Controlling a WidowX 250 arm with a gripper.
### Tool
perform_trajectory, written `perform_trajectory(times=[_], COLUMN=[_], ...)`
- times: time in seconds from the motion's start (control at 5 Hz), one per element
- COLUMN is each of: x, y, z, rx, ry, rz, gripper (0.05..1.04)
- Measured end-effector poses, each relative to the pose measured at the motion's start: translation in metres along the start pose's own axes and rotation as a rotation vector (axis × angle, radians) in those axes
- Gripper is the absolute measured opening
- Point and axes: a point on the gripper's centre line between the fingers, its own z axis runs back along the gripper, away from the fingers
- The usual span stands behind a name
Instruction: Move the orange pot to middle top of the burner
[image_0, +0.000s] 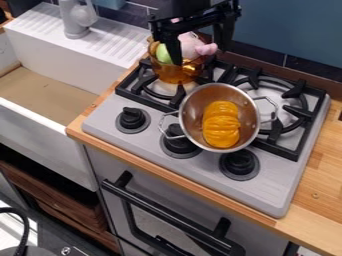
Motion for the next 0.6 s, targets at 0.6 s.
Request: perform_trajectory(times=[0.6], x=[0.031], y=[0.03], z=[-0.017], rx=[0.074], ry=[0.038], rz=[0.238], gripper=[0.994])
